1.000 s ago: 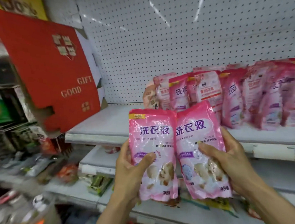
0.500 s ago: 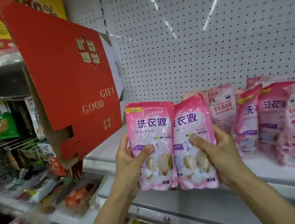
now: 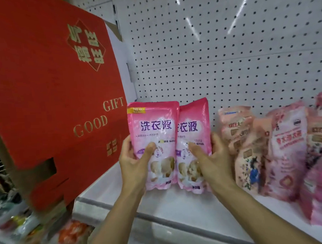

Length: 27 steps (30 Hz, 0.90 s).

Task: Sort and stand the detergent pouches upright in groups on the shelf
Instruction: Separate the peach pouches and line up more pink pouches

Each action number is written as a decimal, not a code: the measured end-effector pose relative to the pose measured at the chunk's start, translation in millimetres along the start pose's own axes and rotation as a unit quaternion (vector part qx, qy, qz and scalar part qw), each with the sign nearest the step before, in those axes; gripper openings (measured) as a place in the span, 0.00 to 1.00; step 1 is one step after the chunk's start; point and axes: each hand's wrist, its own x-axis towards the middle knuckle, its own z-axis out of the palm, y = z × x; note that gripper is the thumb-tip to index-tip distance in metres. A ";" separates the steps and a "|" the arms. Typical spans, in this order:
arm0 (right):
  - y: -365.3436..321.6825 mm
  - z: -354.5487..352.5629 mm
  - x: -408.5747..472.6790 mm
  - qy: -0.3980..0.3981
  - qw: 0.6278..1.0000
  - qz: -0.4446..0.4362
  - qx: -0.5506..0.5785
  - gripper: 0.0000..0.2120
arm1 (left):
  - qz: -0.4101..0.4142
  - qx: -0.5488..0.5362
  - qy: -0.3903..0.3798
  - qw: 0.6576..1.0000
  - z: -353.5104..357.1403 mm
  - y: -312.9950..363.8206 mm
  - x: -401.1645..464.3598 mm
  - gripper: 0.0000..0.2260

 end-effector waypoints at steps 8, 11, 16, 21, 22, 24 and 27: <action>-41.8 9.6 44.5 -0.031 0.991 -0.015 -0.129 0.15 | 0.070 0.109 -0.057 0.990 9.6 34.6 67.8 0.10; -80.0 12.4 68.8 -0.131 0.925 -0.018 -0.356 0.13 | 0.068 0.194 -0.184 0.961 10.9 75.8 94.7 0.09; -74.2 43.1 107.7 -0.158 0.816 0.049 -0.554 0.27 | 0.076 0.439 -0.339 0.829 8.2 91.8 114.4 0.07; -12.6 62.1 139.9 -0.161 0.814 0.126 -0.543 0.19 | 0.117 0.546 -0.248 0.792 -3.5 70.5 133.3 0.03; 3.6 62.6 147.5 -0.157 0.801 0.143 -0.559 0.17 | 0.113 0.546 -0.243 0.794 -5.3 66.9 136.8 0.04; 32.5 61.6 158.0 -0.159 0.775 0.192 -0.580 0.12 | 0.108 0.535 -0.241 0.803 -7.2 60.6 144.6 0.04; 59.1 57.0 164.7 -0.169 0.755 0.255 -0.580 0.13 | 0.124 0.520 -0.253 0.806 -2.2 55.0 159.1 0.05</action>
